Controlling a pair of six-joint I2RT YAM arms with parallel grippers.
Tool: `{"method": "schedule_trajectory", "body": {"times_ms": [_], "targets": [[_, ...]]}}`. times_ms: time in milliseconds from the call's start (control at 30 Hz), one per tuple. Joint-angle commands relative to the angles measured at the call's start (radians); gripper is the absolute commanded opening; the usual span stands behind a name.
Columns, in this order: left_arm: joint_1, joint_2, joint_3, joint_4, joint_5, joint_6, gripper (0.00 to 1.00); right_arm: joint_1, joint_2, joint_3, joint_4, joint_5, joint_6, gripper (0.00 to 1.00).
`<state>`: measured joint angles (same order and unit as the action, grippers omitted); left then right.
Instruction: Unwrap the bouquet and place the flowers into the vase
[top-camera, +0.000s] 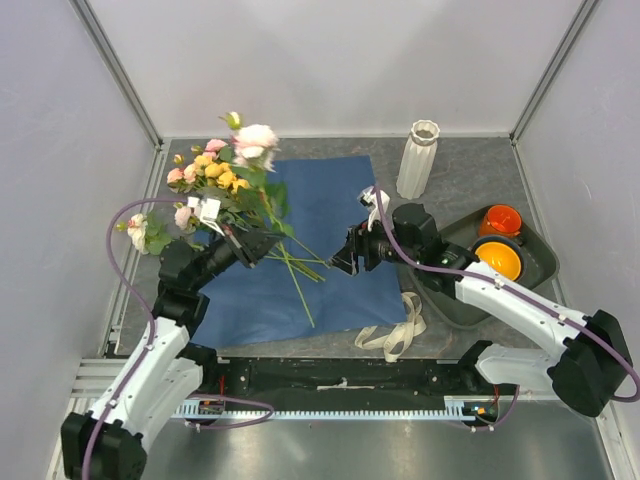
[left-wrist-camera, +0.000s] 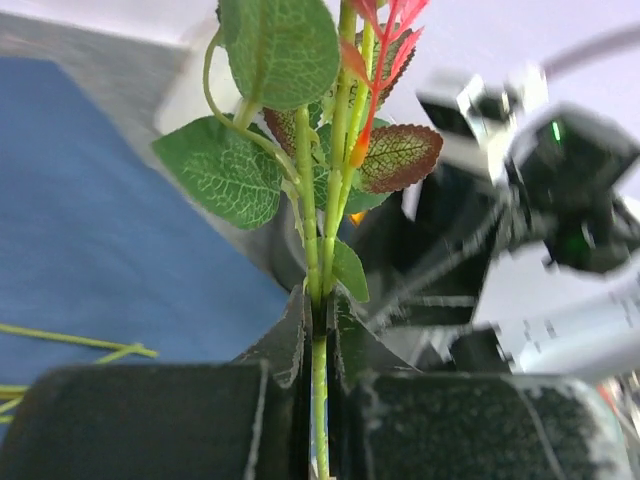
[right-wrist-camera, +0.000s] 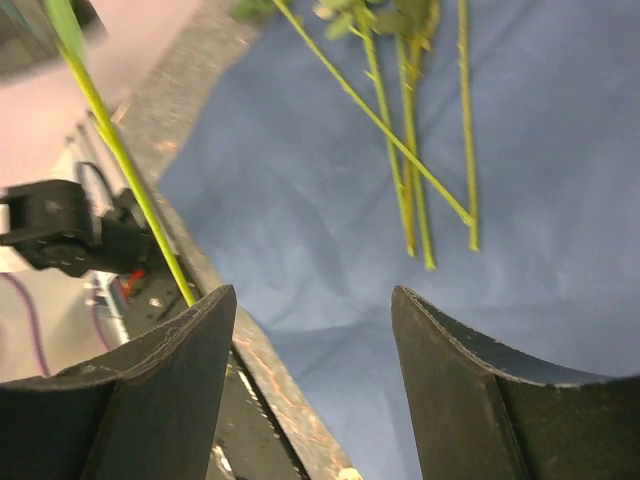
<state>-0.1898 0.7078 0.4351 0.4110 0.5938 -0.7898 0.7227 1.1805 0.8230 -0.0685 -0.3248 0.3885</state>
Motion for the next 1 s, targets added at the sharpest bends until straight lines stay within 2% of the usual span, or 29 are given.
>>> {"method": "schedule_trajectory", "body": {"times_ms": [0,100,233,533,833,967], "targets": [[-0.178,0.021,0.056,0.009,0.109,0.203,0.02,0.003,0.008,0.110,0.059,-0.167,0.033,0.71],[-0.246,0.056,0.097,-0.044,0.113,0.245,0.02,0.003,0.008,0.145,0.104,-0.247,0.067,0.70],[-0.276,0.093,0.097,-0.041,0.120,0.245,0.02,0.003,0.010,0.130,0.188,-0.286,0.122,0.69],[-0.309,0.110,0.090,-0.061,0.109,0.254,0.02,0.003,0.051,0.085,0.366,-0.241,0.279,0.50],[-0.341,0.130,0.106,-0.129,0.070,0.278,0.02,0.004,0.097,0.073,0.458,-0.249,0.355,0.41],[-0.346,0.142,0.117,-0.133,0.074,0.273,0.02,0.004,0.107,0.056,0.458,-0.240,0.366,0.34]]}}
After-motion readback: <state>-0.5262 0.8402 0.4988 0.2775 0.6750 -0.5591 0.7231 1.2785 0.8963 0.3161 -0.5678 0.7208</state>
